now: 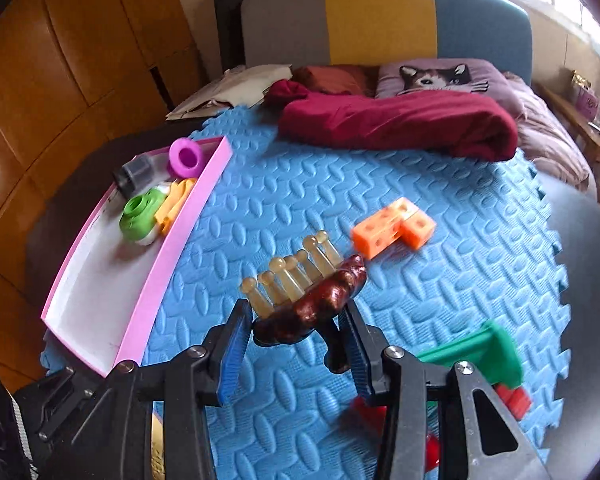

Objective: Organize rigid objects
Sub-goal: 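Carry the yellow egg in the left gripper over the white tray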

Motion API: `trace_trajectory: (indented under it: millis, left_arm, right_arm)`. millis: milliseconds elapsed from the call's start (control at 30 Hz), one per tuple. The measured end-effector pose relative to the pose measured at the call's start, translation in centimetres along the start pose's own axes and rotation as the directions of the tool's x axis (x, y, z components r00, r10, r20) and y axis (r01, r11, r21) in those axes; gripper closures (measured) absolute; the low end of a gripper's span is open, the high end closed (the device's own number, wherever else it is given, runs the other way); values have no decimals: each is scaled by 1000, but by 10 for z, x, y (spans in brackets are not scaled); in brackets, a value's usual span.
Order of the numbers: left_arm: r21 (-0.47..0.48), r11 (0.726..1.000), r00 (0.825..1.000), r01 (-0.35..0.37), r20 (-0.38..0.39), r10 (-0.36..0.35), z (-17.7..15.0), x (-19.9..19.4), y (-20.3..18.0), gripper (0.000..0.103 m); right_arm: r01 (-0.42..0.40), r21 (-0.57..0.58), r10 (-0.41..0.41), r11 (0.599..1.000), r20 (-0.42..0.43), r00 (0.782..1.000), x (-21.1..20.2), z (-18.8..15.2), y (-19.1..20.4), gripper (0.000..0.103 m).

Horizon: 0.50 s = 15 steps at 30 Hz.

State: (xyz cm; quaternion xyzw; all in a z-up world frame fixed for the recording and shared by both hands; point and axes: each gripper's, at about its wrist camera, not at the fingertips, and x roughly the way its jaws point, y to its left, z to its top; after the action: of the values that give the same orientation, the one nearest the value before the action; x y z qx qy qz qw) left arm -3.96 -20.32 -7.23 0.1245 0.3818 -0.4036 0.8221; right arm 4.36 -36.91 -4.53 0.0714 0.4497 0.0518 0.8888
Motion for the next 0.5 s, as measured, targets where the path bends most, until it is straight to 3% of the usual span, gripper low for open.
trace_trajectory:
  millis: [333, 500]
  left_arm:
    - [-56, 998, 998, -36, 51, 39, -2, -46, 21, 26]
    - [-177, 984, 997, -10, 73, 23, 0, -76, 53, 26]
  right_arm:
    - [-3, -7, 3, 1000, 13, 1000, 12, -15, 0, 58]
    - [-9, -11, 10, 1000, 24, 1000, 11, -15, -1, 58]
